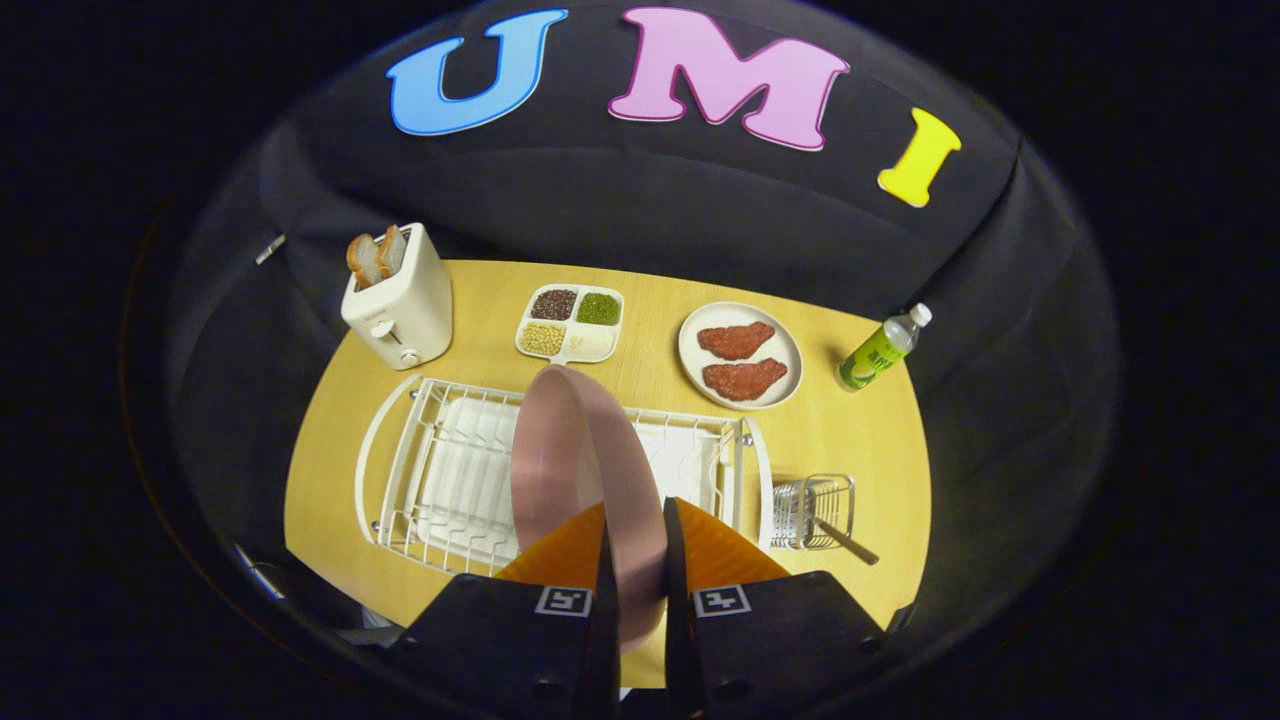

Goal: Take the plate from the dish rack, then take the spoon from the basket and place it into the plate.

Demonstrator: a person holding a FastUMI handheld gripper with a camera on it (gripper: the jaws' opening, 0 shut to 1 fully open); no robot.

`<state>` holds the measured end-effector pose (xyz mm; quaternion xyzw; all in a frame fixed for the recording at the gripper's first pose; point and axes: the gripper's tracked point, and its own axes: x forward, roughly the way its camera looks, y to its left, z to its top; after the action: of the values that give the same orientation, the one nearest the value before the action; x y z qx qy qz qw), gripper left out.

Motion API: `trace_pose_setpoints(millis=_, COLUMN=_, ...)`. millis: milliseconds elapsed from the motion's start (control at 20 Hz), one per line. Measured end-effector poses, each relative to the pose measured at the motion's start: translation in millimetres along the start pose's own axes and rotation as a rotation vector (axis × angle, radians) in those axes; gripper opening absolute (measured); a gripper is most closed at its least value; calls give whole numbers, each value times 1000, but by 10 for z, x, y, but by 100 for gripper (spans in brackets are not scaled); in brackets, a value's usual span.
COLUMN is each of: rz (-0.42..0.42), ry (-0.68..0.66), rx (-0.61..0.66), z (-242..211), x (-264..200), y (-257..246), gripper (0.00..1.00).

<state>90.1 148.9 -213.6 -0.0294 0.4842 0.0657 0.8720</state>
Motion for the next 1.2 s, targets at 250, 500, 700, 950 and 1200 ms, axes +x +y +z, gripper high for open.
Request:
trace_pose_setpoints(millis=250, rz=111, ry=9, rx=140, z=-705, x=-254, y=-198, gripper=22)
trace_pose_setpoints(millis=500, rz=220, ry=102, rx=280, z=-1535, x=-327, y=-247, gripper=22)
trace_pose_setpoints(millis=700, rz=249, ry=170, rx=307, z=-2146, x=-230, y=-248, gripper=22)
trace_pose_setpoints(millis=950, rz=251, ry=239, rx=340, z=-2652, x=142, y=-209, gripper=22)
trace_pose_setpoints(millis=1200, rz=342, ry=262, rx=470, z=-2761, x=371, y=-40, gripper=22)
